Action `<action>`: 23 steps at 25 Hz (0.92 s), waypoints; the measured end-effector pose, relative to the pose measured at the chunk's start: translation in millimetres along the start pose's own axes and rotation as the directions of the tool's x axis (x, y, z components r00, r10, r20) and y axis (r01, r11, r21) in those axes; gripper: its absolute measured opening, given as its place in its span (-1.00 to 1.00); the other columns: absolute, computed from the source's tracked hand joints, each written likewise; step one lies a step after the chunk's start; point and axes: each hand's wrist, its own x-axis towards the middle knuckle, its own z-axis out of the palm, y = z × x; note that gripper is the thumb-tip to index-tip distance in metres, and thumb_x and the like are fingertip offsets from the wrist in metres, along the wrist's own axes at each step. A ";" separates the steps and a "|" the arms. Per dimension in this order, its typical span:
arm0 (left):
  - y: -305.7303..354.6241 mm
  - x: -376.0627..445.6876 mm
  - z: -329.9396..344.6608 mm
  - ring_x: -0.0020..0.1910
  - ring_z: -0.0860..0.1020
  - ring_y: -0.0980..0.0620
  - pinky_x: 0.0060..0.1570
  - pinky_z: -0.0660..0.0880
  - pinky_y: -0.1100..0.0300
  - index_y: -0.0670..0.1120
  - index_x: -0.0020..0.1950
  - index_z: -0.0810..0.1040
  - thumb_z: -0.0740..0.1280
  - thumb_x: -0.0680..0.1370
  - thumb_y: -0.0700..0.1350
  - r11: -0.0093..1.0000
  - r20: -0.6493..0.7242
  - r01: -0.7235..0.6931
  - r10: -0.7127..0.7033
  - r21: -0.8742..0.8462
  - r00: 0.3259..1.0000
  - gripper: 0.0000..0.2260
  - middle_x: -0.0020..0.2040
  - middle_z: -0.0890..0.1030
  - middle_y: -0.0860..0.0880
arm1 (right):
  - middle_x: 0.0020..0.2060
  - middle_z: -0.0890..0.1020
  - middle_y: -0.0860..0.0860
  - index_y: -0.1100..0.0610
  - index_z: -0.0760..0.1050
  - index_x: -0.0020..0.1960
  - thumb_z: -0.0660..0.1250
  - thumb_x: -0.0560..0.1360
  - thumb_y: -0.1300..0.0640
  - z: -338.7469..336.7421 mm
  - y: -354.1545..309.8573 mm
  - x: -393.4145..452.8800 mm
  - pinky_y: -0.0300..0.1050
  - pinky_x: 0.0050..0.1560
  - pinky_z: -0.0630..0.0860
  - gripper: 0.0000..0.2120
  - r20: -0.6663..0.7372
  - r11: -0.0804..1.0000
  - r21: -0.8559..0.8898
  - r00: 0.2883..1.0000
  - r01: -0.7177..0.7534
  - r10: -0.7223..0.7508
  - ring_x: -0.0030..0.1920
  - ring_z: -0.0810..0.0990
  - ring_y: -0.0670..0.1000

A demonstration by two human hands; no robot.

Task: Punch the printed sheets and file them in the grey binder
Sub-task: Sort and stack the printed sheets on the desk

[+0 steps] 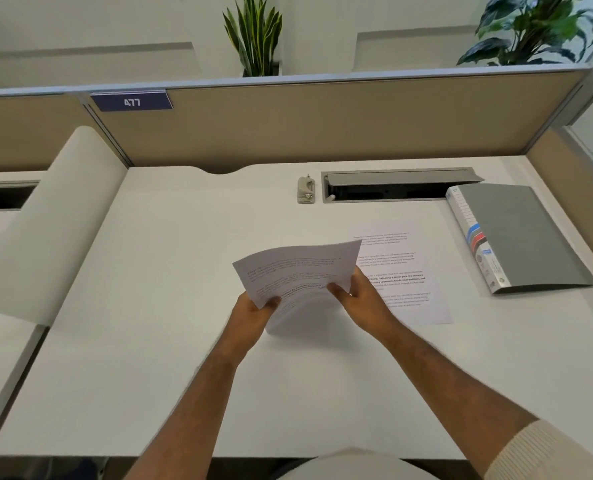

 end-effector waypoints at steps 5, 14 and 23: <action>-7.8 3.2 1.4 0.14 0.70 0.17 0.04 0.63 0.26 0.20 0.26 0.64 0.35 0.69 -0.16 1.000 -0.010 0.002 -0.002 -0.008 1.000 -0.73 0.13 0.74 0.21 | 0.41 0.53 -0.08 0.02 0.26 0.56 0.34 0.65 0.13 5.0 11.9 -2.7 0.10 0.51 0.39 -0.48 -0.027 0.999 -0.036 1.000 -0.013 0.012 0.44 0.47 -0.06; -30.3 -9.1 5.0 0.10 0.75 0.06 0.00 0.69 0.19 0.03 0.33 0.63 0.40 0.67 -0.18 0.994 -0.009 0.056 -0.057 -0.092 0.998 -0.75 0.16 0.76 0.11 | 0.11 0.69 -0.05 0.06 0.48 0.17 0.38 0.62 0.04 -4.9 46.0 -23.9 0.02 0.20 0.63 -0.82 0.003 0.984 0.047 0.985 -0.172 0.172 0.12 0.68 -0.04; -74.8 -18.0 5.3 0.21 0.72 -0.07 0.26 0.63 -0.20 0.03 0.39 0.58 0.42 0.65 -0.15 0.982 -0.017 0.157 -0.160 -0.100 0.987 -0.69 0.27 0.73 0.03 | 0.33 0.54 0.09 0.15 0.50 0.28 0.48 0.53 0.02 -32.9 105.8 -29.6 0.17 0.34 0.38 -0.60 -0.165 0.774 -0.621 0.986 -0.122 0.023 0.40 0.45 0.20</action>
